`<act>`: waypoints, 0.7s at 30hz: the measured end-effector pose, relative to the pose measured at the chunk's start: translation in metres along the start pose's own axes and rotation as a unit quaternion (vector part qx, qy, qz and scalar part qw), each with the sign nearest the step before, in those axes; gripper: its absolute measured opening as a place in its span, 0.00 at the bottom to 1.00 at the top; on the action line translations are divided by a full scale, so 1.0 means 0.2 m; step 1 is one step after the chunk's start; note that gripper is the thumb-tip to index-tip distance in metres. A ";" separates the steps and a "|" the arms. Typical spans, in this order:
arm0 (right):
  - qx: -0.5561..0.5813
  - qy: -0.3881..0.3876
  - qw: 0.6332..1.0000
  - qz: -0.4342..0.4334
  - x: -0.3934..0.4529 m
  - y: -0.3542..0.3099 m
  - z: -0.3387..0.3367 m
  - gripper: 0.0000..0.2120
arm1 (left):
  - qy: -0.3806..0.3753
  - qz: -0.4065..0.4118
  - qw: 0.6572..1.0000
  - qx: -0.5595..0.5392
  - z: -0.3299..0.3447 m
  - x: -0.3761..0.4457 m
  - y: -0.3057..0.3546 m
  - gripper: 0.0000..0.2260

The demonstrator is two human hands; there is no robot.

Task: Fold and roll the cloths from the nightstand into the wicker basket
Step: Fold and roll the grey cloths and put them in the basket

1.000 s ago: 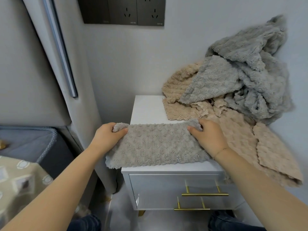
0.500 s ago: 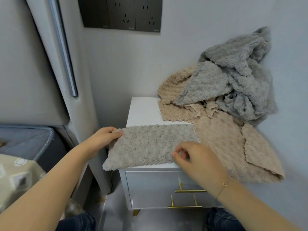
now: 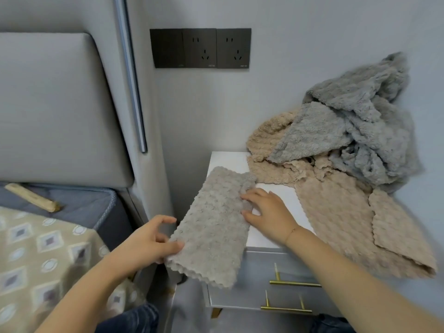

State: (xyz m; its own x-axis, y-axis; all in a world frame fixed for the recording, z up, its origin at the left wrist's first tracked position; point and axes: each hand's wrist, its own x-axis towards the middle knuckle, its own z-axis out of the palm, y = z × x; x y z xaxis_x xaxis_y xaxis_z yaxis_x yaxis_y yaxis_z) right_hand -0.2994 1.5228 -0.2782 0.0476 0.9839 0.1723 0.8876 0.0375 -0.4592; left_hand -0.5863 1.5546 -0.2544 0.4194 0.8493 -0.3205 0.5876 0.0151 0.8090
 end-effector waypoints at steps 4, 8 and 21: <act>-0.065 0.018 0.998 -0.009 0.12 0.03 -0.01 0.19 | -0.029 0.053 0.997 -0.058 0.08 0.00 0.08 0.23; -0.161 0.061 0.985 -0.003 0.19 0.05 -0.06 0.13 | -0.035 0.086 0.993 -0.078 0.17 0.08 0.12 0.11; -0.135 -0.115 0.983 -0.039 0.03 -0.01 -0.03 0.26 | 0.185 0.240 0.939 0.160 0.21 0.03 0.04 0.12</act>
State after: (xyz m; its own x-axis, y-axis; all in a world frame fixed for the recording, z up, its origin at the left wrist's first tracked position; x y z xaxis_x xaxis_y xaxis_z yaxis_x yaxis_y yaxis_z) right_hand -0.2974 1.5276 -0.2703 -0.1022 0.9946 -0.0174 0.9751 0.0967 -0.1996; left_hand -0.5501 1.5371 -0.2697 0.4547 0.8438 0.2850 0.5951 -0.5259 0.6076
